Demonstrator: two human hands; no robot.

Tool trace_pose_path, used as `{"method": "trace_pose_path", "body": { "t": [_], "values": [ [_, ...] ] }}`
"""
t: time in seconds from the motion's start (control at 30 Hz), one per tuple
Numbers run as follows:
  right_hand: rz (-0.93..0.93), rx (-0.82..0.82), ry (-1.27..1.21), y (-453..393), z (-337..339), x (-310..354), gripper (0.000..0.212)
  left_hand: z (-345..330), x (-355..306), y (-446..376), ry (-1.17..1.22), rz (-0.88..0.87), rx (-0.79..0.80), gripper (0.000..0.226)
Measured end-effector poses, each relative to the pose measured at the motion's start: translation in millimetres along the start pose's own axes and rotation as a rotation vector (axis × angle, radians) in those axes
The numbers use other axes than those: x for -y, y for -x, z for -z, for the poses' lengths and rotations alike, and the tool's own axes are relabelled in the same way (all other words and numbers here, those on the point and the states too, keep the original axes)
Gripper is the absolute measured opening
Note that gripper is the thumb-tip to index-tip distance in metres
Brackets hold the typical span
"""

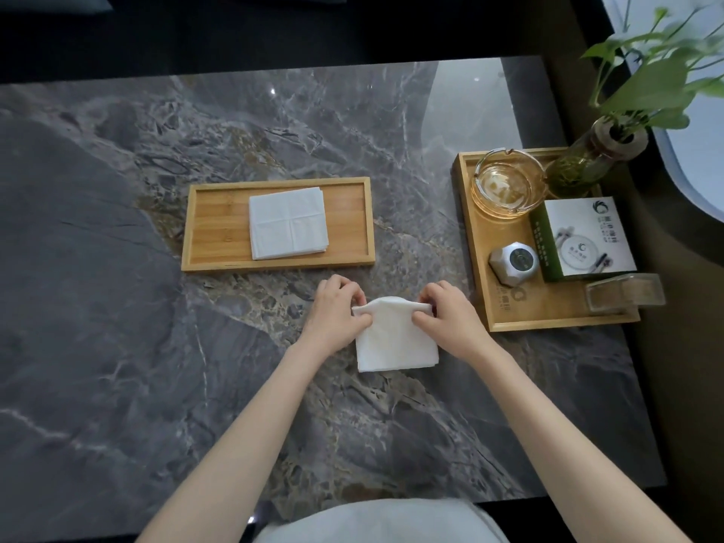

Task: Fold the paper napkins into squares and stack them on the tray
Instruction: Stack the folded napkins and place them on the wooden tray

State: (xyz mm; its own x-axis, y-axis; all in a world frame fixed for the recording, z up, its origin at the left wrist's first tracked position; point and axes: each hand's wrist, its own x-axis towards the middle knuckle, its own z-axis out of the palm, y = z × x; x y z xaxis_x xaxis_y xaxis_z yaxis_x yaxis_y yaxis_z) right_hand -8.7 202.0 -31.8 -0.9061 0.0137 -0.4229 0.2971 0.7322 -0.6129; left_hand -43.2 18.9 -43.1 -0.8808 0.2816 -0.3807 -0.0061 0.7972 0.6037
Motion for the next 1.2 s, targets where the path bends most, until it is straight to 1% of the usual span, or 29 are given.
{"method": "trace_pose_path", "body": {
  "t": [0.1,0.2,0.3,0.33,0.4,0.43,0.57,0.63,0.7,0.77,0.83,0.9,1.0,1.13,1.2],
  "values": [
    [-0.095,0.127,-0.314,4.7,6.1,12.1,0.009,19.7,3.9,9.3,0.367,0.133,0.144,0.013],
    [-0.115,0.190,-0.473,6.9,7.4,28.9,0.006,34.3,12.1,23.3,0.766,0.257,0.256,0.016],
    [-0.125,0.197,-0.599,3.9,4.0,50.8,0.007,47.4,30.4,32.7,1.091,0.331,0.320,0.048],
    [-0.131,0.200,-0.645,1.1,2.1,58.7,0.007,52.7,36.6,35.1,1.162,0.331,0.354,0.050],
    [-0.154,0.205,-0.740,-7.0,-2.7,73.7,0.010,62.7,46.8,38.7,1.247,0.328,0.378,0.040],
    [-0.168,0.204,-0.788,-12.1,-5.3,81.4,0.013,68.1,50.4,39.4,1.265,0.337,0.353,0.035],
    [-0.227,0.171,-0.995,-35.4,-14.2,111.5,0.030,92.7,63.1,28.1,1.261,0.320,0.153,0.024],
    [-0.237,0.196,-1.083,-47.1,-14.2,126.0,0.029,107.7,67.1,15.8,1.235,0.308,0.055,0.019],
    [-0.252,0.245,-1.109,-59.2,-13.5,138.0,0.023,120.5,73.1,0.1,1.180,0.296,-0.044,0.020],
    [-0.289,0.219,-1.053,-72.3,-15.7,146.7,0.018,130.1,79.4,-16.3,1.137,0.292,-0.102,0.026],
    [-0.287,0.104,-0.929,-86.9,-19.7,152.4,0.013,136.5,84.5,-31.9,1.084,0.281,-0.156,0.029],
    [-0.245,0.003,-0.794,-100.4,-24.7,156.4,0.013,140.2,87.3,-45.6,1.012,0.266,-0.204,0.025],
    [-0.204,-0.093,-0.657,-118.1,-33.8,157.7,0.010,141.6,88.6,-61.7,0.853,0.249,-0.257,0.011],
    [-0.178,-0.156,-0.520,-133.4,-43.4,153.3,0.011,137.2,96.3,-74.5,0.635,0.284,-0.316,0.009],
    [-0.168,-0.168,-0.468,-135.4,-46.0,151.6,0.012,134.4,98.1,-77.4,0.573,0.291,-0.328,0.011]
  ]
}}
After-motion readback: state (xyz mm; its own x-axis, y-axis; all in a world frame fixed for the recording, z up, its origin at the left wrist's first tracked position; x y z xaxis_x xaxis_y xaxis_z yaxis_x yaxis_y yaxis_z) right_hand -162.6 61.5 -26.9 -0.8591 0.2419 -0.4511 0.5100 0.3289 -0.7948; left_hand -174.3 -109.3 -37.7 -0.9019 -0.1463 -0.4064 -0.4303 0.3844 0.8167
